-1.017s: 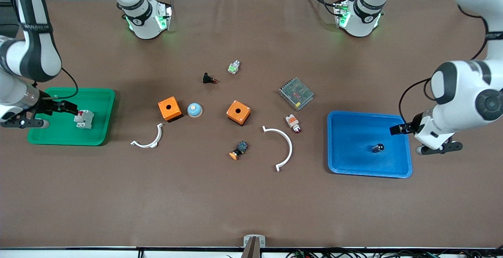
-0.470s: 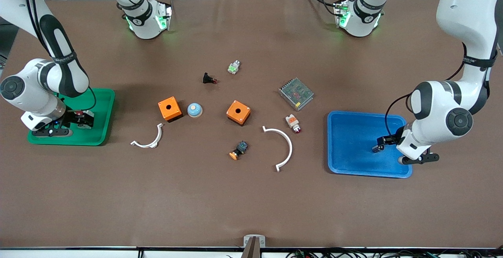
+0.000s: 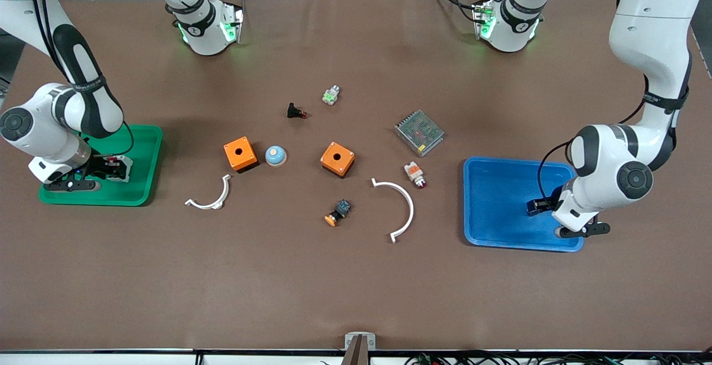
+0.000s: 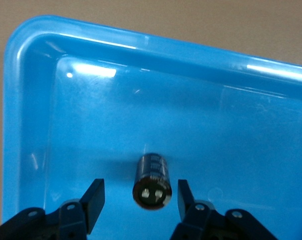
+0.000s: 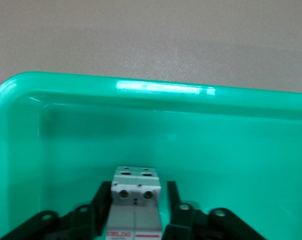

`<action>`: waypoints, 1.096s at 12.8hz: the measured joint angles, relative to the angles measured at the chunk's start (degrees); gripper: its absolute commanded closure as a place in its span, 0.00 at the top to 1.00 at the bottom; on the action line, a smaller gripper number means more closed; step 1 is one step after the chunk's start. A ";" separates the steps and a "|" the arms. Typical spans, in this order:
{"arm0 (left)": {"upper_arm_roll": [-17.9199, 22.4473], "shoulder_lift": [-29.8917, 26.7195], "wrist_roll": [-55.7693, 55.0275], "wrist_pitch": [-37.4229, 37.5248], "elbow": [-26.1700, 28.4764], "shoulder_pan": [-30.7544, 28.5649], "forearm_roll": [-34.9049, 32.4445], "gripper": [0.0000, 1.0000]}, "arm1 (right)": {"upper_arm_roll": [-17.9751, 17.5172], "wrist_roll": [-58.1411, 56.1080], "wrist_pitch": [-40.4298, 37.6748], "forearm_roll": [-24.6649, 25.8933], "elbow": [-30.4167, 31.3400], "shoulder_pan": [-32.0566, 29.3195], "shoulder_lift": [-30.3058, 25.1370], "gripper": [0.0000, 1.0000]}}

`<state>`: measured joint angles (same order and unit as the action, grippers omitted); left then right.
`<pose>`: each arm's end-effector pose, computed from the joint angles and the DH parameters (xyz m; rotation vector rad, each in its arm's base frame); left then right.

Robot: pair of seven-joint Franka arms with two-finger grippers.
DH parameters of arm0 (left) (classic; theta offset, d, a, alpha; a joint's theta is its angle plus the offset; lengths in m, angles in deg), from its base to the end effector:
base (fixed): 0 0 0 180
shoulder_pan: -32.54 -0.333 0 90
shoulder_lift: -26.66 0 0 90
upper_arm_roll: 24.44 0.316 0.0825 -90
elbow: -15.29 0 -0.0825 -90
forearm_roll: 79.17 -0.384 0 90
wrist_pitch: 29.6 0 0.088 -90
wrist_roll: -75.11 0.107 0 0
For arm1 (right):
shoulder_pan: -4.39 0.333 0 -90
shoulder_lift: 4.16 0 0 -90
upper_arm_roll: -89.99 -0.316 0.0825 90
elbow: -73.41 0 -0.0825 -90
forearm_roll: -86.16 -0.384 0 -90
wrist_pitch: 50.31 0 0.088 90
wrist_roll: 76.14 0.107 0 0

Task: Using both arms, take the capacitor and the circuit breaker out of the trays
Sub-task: 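Grasp the breaker with the right gripper while the left gripper grasps the capacitor, then lift the breaker with the right gripper while the left gripper lifts the capacitor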

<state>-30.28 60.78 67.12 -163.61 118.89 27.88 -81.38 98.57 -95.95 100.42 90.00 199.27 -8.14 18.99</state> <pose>0.6461 -0.0085 0.2090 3.1099 0.1663 -0.0989 0.5229 -0.2012 0.2025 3.0428 0.0733 -0.0021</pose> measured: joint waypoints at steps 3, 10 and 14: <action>0.01 1.19 -0.01 -1.02 -0.12 -0.16 0.00 0.45 | -0.15 0.91 -2.15 -0.05 -0.35 0.01 -0.16 0.08; -0.21 0.29 -1.79 0.23 -1.38 0.13 0.01 0.00 | -2.85 25.27 -24.15 -0.09 -13.64 9.10 -1.94 0.06; -3.68 -7.12 -3.23 12.08 -2.13 0.49 0.01 0.00 | -11.51 46.72 -24.74 -0.11 -18.33 11.78 -0.35 0.06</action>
<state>-33.96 53.65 63.89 -151.53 116.75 28.37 -81.37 87.06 -49.23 75.68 89.89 180.94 3.64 18.64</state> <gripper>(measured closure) 0.656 0.599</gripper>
